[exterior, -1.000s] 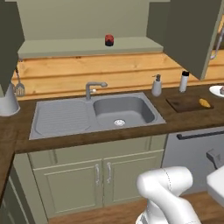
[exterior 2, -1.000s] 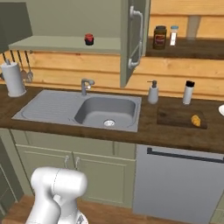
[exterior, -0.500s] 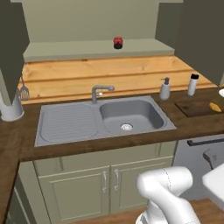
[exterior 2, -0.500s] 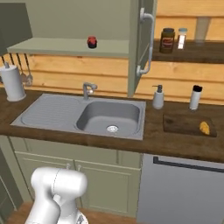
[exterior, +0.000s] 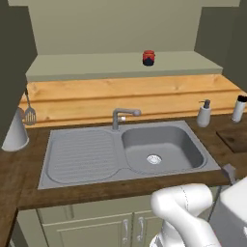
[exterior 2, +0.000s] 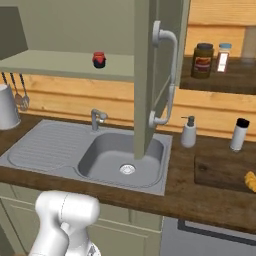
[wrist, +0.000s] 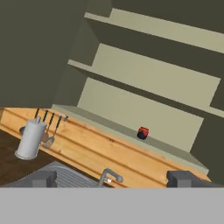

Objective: From the different types of pastries on the counter, select a croissant and place it on the cutting board. Then retrieve a jar of jam from the cabinet and place it alongside the croissant on the cutting board.

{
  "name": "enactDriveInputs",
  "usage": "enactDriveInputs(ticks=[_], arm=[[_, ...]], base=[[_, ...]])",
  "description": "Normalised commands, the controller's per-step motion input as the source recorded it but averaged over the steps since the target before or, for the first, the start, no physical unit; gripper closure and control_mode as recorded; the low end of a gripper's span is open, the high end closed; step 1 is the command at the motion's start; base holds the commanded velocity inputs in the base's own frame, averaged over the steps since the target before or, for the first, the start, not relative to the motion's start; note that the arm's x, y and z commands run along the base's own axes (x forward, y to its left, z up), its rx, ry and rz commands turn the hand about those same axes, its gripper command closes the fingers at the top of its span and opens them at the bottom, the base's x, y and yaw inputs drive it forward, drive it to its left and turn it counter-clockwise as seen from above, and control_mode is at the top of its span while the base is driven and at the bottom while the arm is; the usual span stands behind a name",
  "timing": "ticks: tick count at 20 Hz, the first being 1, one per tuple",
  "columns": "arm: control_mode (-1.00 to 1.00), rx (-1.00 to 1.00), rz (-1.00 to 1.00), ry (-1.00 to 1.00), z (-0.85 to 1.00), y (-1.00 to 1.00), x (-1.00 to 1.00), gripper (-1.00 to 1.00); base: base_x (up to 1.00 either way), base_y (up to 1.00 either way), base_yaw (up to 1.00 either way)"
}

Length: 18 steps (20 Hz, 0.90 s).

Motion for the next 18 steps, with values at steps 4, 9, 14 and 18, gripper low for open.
enactDriveInputs(ticks=[4, 9, 14, 18], arm=[[1.00, 0.00, 0.00, 0.00, 0.00, 0.00, 0.00, -1.00], [1.00, 0.00, 0.00, 0.00, 0.00, 0.00, 0.00, -1.00], [1.00, 0.00, 0.00, 0.00, 0.00, 0.00, 0.00, -1.00], [1.00, 0.00, 0.00, 0.00, 0.00, 0.00, 0.00, -1.00]], base=[[0.32, -0.46, 0.22], [0.00, -0.16, 0.00], [0.14, -0.06, 0.02], [0.77, -0.27, 0.11]])
